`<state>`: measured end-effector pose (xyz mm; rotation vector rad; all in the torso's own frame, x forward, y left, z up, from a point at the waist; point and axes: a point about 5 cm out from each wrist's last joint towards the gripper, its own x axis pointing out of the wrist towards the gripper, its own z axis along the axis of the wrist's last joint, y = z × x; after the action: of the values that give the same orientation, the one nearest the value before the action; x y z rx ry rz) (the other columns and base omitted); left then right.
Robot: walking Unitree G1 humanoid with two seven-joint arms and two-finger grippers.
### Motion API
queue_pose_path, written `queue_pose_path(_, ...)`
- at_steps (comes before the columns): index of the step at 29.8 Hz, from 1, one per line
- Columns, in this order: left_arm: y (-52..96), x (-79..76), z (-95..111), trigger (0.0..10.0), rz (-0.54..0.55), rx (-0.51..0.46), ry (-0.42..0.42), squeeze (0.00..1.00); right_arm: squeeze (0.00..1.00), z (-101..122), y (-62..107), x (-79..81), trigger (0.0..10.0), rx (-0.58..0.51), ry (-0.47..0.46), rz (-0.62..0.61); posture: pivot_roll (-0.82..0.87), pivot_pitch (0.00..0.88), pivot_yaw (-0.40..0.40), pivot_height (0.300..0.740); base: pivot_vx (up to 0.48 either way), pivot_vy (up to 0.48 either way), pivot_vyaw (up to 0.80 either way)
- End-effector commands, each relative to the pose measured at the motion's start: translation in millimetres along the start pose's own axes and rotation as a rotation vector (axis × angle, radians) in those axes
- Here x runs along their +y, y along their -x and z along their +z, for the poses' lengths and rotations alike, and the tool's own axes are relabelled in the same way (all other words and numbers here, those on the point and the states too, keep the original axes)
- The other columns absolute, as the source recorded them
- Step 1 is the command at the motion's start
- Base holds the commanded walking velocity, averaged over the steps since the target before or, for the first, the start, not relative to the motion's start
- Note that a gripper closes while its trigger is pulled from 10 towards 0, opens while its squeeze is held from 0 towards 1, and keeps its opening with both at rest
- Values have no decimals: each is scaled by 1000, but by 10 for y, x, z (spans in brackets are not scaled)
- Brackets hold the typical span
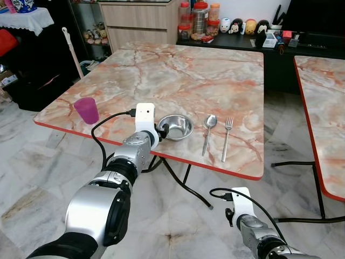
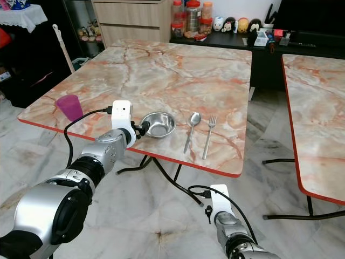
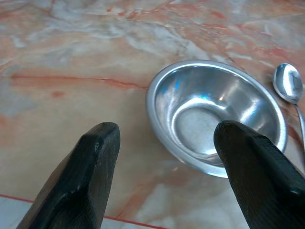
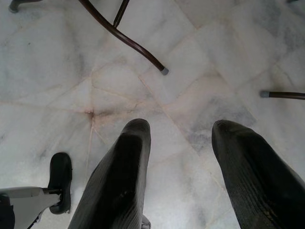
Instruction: Setting the table
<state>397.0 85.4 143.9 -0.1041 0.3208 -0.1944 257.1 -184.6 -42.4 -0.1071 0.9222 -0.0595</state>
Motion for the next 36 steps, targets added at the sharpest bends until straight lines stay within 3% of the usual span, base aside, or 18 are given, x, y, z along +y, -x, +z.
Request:
queue_pose_path(1, -5, 18, 31, 10000, 14, 8, -25, 0, 0, 69, 0, 11, 10000, -20, 7, 4, 30, 0, 6, 740, 0, 0, 0)
queue_pose_path(7, -1, 48, -9, 10000, 6, 18, 15, 0, 0, 64, 0, 12, 10000, -18, 15, 7, 30, 0, 1, 740, 0, 0, 0)
queue_pose_path(9, -5, -18, 5, 10000, -41, 4, 30, 0, 0, 63, 0, 10, 10000, -18, 16, 8, 37, 0, -5, 740, 0, 0, 0)
queue_pose_path(21, -16, -219, -22, 10000, -94, 13, 64, 0, 0, 63, 0, 29, 10000, -22, 0, 8, 8, 0, 27, 740, 0, 0, 0)
queue_pose_path(26, -14, -224, -3, 10000, -89, -19, 85, 0, 0, 51, 0, 31, 10000, -21, -5, 5, -4, 0, 41, 740, 0, 0, 0)
queue_pose_path(27, 4, -167, 100, 10000, -85, -141, 42, 0, 0, 27, 0, 43, 10000, -29, -24, -9, -18, 5, 65, 740, 0, 0, 0)
queue_pose_path(32, 30, -39, 144, 10000, -43, -211, 41, 0, 0, 4, 1, 55, 10000, -34, -44, -19, -20, 10, 73, 740, 0, 0, 0)
queue_pose_path(36, 114, 225, 315, 10000, 43, -370, 19, 0, 0, -11, 1, 61, 10000, -23, -44, -26, -24, 19, 77, 740, 0, 0, 0)
